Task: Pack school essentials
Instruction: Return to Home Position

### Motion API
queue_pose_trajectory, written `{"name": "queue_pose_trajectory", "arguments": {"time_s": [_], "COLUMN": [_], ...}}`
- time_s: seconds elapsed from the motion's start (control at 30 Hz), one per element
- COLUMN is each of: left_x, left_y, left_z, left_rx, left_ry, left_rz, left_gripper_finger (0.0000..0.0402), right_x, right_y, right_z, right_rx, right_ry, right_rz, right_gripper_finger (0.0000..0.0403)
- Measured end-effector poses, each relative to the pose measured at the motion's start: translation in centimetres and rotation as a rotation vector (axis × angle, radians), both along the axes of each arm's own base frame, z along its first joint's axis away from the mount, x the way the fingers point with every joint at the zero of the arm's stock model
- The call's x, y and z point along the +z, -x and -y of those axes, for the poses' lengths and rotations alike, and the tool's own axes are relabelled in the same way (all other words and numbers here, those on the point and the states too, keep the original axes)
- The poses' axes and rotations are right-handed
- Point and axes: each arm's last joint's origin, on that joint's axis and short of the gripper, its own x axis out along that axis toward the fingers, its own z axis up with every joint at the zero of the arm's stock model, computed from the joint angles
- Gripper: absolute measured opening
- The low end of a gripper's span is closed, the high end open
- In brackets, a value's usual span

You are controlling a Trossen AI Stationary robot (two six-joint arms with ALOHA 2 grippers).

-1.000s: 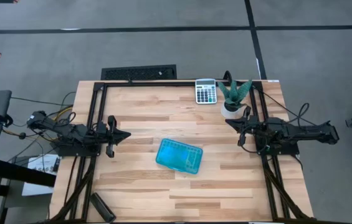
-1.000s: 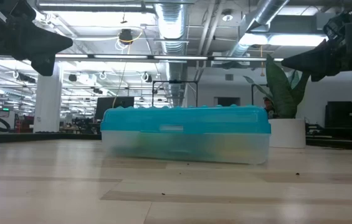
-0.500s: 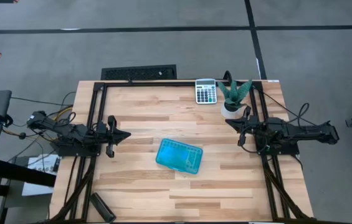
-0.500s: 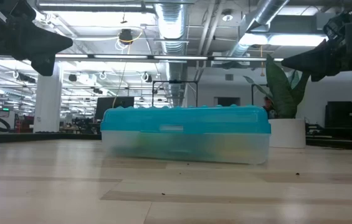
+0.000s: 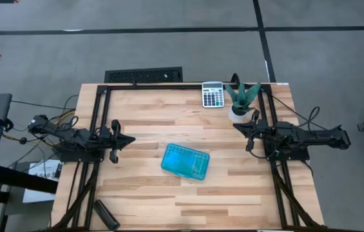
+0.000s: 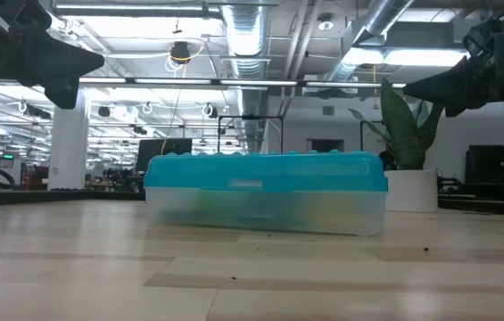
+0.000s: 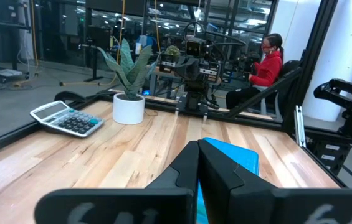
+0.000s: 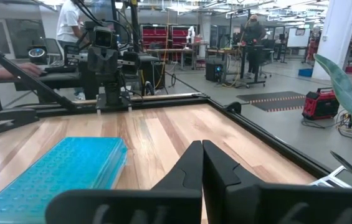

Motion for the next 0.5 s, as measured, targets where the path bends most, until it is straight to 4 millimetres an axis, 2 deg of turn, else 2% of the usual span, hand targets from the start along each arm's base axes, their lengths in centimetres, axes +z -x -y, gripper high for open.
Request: {"name": "queue_pose_trajectory", "arguments": {"time_s": [0.5], "left_x": [0.00], "left_y": [0.00], "left_z": [0.00], "left_rx": [0.000], "left_ry": [0.000], "left_rz": [0.000], "left_gripper_finger": [0.0000], "right_x": [0.01], "right_y": [0.00], "right_z": [0.00], "right_rx": [0.000], "right_ry": [0.000], "right_rz": [0.000], "right_gripper_finger": [0.0016]}}
